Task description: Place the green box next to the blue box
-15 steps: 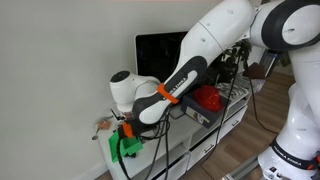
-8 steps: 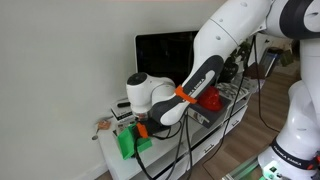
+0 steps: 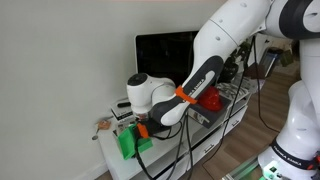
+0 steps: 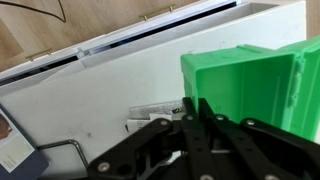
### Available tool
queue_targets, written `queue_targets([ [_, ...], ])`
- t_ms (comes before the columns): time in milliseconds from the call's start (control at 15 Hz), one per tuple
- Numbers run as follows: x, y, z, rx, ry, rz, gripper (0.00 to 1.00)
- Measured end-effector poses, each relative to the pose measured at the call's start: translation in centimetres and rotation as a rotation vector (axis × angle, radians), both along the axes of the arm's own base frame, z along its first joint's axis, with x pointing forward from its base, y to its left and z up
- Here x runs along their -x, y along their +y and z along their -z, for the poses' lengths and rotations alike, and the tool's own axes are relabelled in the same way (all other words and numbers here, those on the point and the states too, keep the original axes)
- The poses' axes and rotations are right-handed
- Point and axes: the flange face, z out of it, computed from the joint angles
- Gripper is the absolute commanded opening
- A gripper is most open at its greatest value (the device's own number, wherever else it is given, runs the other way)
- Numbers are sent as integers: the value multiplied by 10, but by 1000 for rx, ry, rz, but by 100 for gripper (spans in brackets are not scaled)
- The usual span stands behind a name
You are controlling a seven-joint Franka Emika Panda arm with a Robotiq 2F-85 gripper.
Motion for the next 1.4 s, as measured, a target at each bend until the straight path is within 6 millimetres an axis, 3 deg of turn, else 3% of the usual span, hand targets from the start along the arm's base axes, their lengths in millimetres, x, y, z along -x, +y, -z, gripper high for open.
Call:
queue_targets([
  [267, 7, -32, 21, -73, 3, 1, 2],
  [667, 22, -120, 55, -211, -22, 30, 2],
  [1067, 6, -218, 60, -160, -66, 23, 2],
  [1133, 4, -232, 60, -149, -66, 16, 9],
  [1267, -2, -253, 61, -144, -69, 22, 9],
  [1400, -4, -261, 61, -143, -69, 25, 9],
])
